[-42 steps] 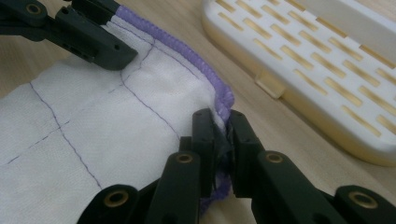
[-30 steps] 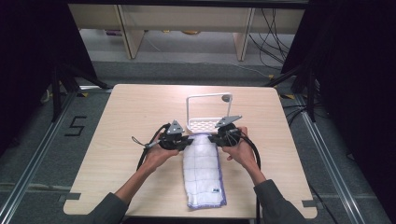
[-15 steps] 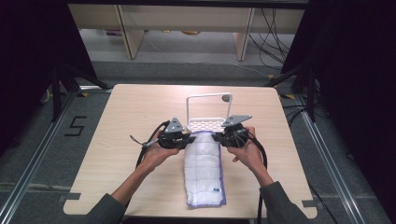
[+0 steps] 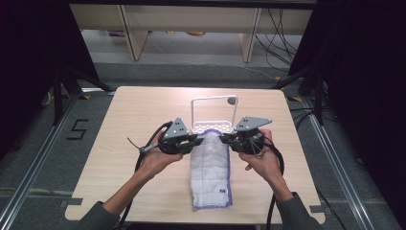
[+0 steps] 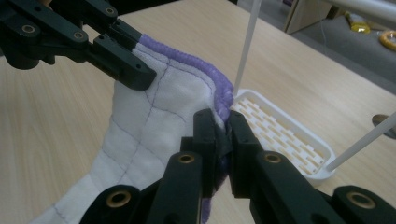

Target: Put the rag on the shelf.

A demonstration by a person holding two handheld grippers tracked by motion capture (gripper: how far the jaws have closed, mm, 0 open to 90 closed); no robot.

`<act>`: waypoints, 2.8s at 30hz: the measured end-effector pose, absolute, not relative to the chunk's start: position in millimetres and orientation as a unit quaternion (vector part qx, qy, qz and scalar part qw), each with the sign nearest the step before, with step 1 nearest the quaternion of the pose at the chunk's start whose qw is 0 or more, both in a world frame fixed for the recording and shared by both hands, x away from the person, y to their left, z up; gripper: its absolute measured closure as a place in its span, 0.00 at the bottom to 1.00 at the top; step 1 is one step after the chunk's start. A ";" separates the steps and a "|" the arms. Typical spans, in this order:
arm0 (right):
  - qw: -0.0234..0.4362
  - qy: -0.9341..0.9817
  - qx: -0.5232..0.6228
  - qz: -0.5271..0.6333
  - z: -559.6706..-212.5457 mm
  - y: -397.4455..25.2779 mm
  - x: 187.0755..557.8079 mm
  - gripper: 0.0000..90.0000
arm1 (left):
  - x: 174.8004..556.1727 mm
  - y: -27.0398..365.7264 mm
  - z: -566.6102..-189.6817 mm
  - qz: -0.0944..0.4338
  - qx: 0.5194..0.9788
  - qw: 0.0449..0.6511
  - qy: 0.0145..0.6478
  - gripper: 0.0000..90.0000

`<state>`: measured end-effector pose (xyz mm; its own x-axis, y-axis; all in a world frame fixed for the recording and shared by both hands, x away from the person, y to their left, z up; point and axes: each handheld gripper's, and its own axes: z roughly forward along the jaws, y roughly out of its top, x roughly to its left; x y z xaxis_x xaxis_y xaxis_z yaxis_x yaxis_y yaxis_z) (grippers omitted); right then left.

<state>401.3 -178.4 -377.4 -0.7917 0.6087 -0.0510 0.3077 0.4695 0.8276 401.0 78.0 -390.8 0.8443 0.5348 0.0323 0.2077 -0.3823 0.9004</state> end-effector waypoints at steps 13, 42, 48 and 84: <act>0.207 0.823 0.267 0.456 -322.4 -177.1 397.8 0.94 | 413.6 79.5 -331.7 0.180 0.813 0.507 0.223 0.89; 0.248 0.779 0.308 0.486 -248.6 -192.8 474.5 0.94 | 480.1 59.5 -255.8 0.253 0.781 0.516 0.245 0.89; 0.258 0.775 0.311 0.486 -239.2 -186.8 488.2 0.94 | 496.6 62.2 -251.9 0.251 0.767 0.528 0.264 0.89; 0.222 0.753 0.422 0.454 -307.3 -164.7 609.7 0.93 | 601.0 58.3 -325.5 0.237 0.741 0.503 0.377 0.87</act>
<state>609.7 -164.7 -307.3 -0.5443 0.8375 0.0486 0.4341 0.2316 0.8706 601.0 58.3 -325.5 0.6033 0.7970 -0.0291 0.3207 -0.2089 0.9239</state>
